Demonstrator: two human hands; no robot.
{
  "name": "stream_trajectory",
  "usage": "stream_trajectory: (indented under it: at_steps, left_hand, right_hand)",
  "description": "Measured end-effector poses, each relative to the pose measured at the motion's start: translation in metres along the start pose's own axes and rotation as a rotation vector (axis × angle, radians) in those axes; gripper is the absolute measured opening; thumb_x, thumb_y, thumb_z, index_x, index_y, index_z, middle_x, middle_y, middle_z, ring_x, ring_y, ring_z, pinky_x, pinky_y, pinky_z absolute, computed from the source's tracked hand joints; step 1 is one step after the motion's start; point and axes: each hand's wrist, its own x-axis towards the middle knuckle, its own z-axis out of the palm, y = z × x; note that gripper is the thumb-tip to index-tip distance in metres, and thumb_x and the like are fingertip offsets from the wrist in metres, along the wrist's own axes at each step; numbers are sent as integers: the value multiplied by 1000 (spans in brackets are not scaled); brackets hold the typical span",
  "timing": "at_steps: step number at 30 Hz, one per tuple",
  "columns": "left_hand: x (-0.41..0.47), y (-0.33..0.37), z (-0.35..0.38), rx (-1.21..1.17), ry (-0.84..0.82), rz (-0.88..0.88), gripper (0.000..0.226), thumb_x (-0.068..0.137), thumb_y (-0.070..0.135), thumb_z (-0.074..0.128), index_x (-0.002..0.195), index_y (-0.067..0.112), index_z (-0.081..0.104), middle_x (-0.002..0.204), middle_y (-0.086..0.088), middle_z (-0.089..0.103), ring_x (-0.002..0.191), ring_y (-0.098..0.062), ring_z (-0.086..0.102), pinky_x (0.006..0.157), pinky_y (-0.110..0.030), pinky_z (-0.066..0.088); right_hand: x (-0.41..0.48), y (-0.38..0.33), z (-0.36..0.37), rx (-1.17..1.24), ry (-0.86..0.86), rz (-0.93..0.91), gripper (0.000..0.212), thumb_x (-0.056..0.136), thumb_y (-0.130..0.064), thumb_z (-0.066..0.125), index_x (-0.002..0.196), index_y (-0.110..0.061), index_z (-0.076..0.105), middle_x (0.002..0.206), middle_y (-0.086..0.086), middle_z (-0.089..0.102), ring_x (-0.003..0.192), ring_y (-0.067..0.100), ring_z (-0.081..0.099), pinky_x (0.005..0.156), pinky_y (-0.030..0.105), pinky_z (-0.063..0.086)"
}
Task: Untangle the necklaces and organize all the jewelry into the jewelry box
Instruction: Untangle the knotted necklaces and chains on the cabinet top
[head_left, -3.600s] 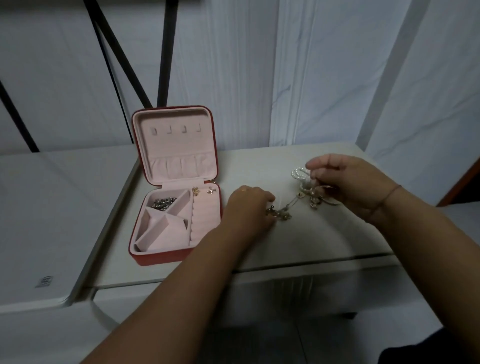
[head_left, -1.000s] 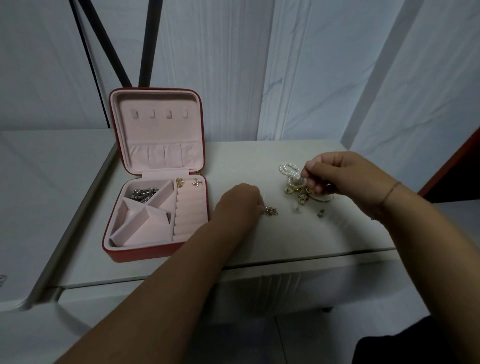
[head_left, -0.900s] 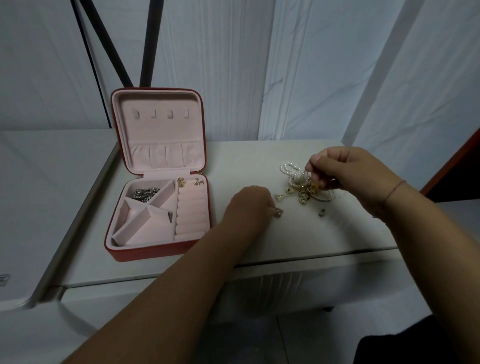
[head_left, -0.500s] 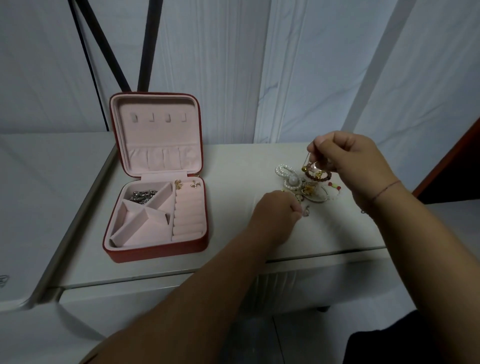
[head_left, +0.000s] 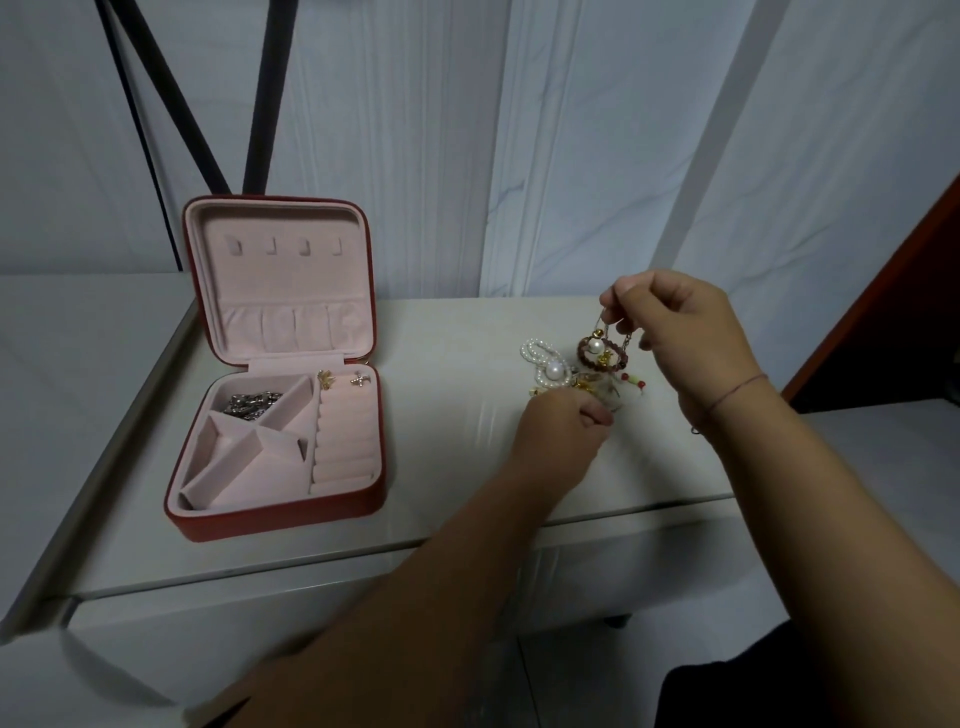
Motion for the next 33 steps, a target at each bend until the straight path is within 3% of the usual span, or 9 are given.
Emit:
stream_trajectory:
  at_steps: [9, 15, 18, 22, 25, 29, 31, 33]
  left_hand:
    - [6, 4, 16, -129, -62, -32, 13, 81, 0, 67, 91, 8, 71, 71, -4, 60, 62, -14, 54, 65, -25, 48]
    - [6, 7, 11, -182, -46, -26, 15, 81, -5, 66, 91, 4, 69, 67, -5, 61, 54, -13, 53, 50, -14, 44]
    - [4, 8, 3, -186, -30, -1, 13, 80, -4, 69, 92, 2, 69, 72, -8, 61, 63, -15, 55, 57, -14, 46]
    - [1, 10, -15, -207, -9, 4, 14, 76, 3, 76, 79, 15, 68, 73, -11, 66, 64, -12, 58, 62, -20, 51]
    - [-4, 18, -34, -258, -2, -12, 22, 73, 10, 81, 90, 10, 68, 78, -3, 66, 65, -9, 60, 62, -19, 51]
    - [-10, 27, -59, -415, -53, -36, 43, 77, 8, 76, 117, 6, 61, 104, -7, 69, 92, -12, 68, 81, -18, 54]
    - [-15, 30, -68, -489, -90, -27, 42, 82, 6, 71, 122, 5, 59, 108, -7, 70, 98, -11, 68, 84, -19, 53]
    - [-20, 32, -75, -511, -111, -8, 32, 85, 4, 66, 117, 5, 62, 100, -4, 72, 92, -5, 68, 77, -15, 51]
  right_hand:
    - [2, 6, -8, -22, 18, 7, 24, 94, -15, 53, 74, -15, 66, 71, -3, 63, 56, -3, 51, 53, 8, 39]
    - [3, 8, -13, -25, 23, 19, 22, 93, -16, 54, 75, -15, 67, 72, -1, 64, 56, -2, 51, 51, 9, 39]
    - [3, 8, -14, -24, 15, 21, 22, 93, -16, 54, 75, -14, 67, 71, 0, 64, 56, 0, 50, 51, 10, 39]
    - [3, 6, -14, 3, -8, 32, 22, 94, -18, 53, 77, -14, 66, 72, -2, 63, 58, 1, 50, 52, 12, 40]
    - [4, 4, -11, 89, -71, 82, 23, 96, -19, 51, 81, -14, 67, 72, -1, 63, 60, 5, 51, 54, 15, 41]
    - [3, 4, -5, 216, -264, 208, 25, 99, -20, 47, 90, -8, 67, 72, 1, 60, 59, 8, 48, 55, 19, 38]
    - [2, 6, 1, 213, -349, 247, 26, 99, -20, 46, 92, -7, 67, 70, 1, 59, 58, 8, 48, 54, 19, 36]
    - [2, 7, 7, 185, -411, 262, 27, 98, -19, 46, 94, -6, 68, 69, 0, 59, 57, 6, 49, 54, 18, 36]
